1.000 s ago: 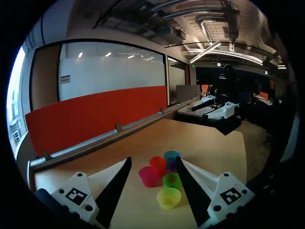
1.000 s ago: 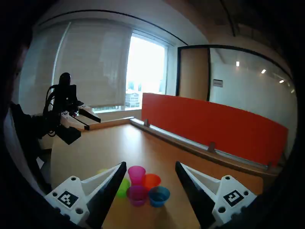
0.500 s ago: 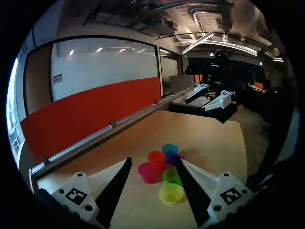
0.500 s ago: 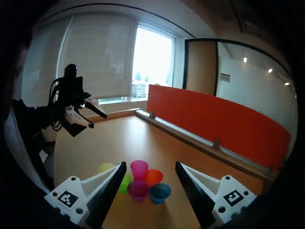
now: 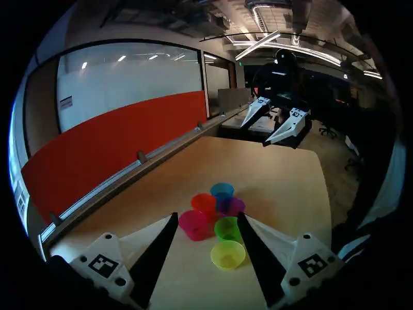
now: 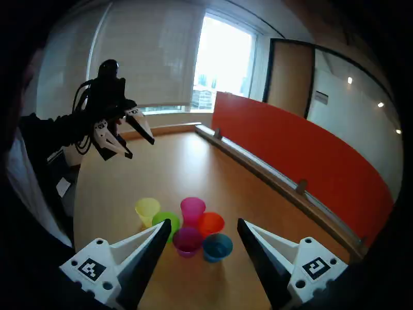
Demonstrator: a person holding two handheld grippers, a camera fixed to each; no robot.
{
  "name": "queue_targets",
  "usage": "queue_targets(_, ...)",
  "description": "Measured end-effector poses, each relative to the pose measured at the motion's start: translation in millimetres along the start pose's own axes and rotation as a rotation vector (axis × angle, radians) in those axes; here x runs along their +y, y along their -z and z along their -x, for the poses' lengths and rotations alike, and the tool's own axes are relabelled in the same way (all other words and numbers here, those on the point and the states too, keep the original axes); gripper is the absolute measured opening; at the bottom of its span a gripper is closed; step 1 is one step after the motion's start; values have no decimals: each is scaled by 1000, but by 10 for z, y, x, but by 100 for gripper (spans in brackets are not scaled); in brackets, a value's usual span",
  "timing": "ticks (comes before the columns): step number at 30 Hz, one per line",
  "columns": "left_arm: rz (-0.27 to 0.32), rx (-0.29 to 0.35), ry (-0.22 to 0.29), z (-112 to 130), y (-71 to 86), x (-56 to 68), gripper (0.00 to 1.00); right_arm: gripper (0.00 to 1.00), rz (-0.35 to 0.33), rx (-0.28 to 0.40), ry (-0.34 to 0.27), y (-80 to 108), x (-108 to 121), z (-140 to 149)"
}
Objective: Pour water
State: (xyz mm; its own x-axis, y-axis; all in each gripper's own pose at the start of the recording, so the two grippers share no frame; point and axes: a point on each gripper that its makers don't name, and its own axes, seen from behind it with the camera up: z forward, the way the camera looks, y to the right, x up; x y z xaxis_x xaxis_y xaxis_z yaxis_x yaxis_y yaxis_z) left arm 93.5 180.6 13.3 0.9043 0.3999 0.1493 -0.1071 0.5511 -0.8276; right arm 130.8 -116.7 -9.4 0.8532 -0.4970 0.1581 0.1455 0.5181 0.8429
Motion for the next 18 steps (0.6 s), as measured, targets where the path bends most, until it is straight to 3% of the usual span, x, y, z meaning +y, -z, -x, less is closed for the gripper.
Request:
queue_targets(9,41,-60,-35,90,-58,44,84,99,-22,-94,42,-35,25,176)
queue_targets(18,75,-100,-51,182,-122,106,84,100,-36,-133,66,-53,43,237)
